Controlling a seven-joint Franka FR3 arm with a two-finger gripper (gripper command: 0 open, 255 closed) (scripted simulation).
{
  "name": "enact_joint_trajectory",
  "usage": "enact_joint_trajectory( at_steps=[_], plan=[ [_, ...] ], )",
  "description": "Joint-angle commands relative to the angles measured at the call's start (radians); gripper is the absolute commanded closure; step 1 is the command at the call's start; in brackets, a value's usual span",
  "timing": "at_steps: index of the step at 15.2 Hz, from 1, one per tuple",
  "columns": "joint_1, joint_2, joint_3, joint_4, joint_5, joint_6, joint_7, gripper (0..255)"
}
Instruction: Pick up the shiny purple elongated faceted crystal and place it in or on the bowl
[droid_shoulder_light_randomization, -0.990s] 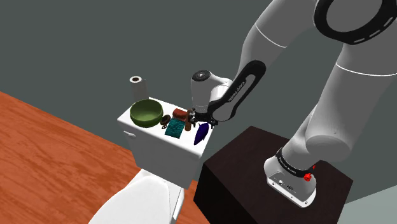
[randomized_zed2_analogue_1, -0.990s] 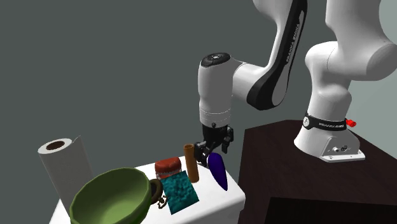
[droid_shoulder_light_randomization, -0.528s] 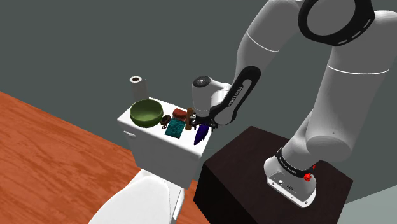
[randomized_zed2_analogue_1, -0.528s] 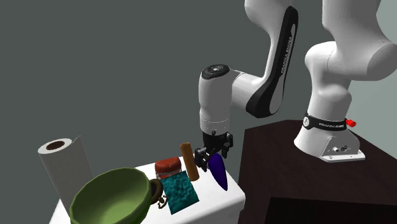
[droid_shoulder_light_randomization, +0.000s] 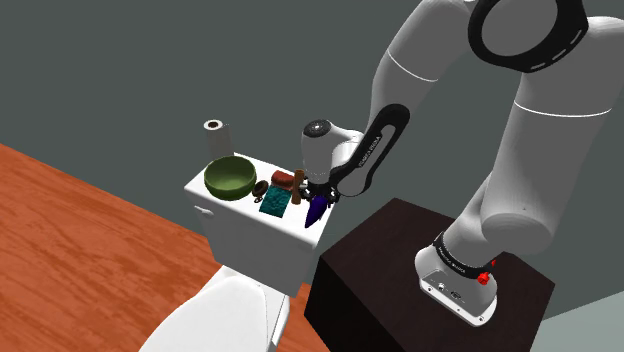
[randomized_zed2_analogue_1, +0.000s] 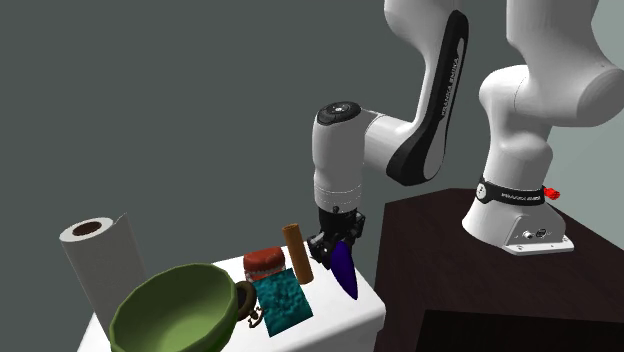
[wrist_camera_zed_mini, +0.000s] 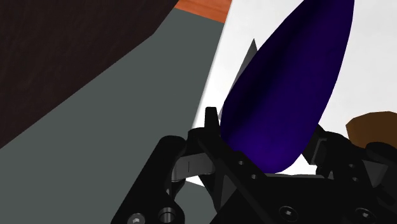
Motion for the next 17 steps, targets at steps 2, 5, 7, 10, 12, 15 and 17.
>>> enact_joint_trajectory(
  at_steps=[2, 5, 7, 10, 12, 15, 17],
  plan=[
    [0.000, 0.000, 0.000, 0.000, 0.000, 0.000, 0.000, 255],
    [0.000, 0.000, 0.000, 0.000, 0.000, 0.000, 0.000, 255],
    [0.000, 0.000, 0.000, 0.000, 0.000, 0.000, 0.000, 255],
    [-0.014, -0.050, 0.021, -0.013, 0.034, -0.035, -0.031, 255],
    [-0.022, -0.083, 0.034, -0.020, 0.058, -0.060, -0.052, 255],
    [-0.031, -0.132, 0.051, -0.030, 0.094, -0.097, -0.084, 255],
    [-0.035, -0.164, 0.059, -0.034, 0.118, -0.122, -0.104, 255]
  ],
)
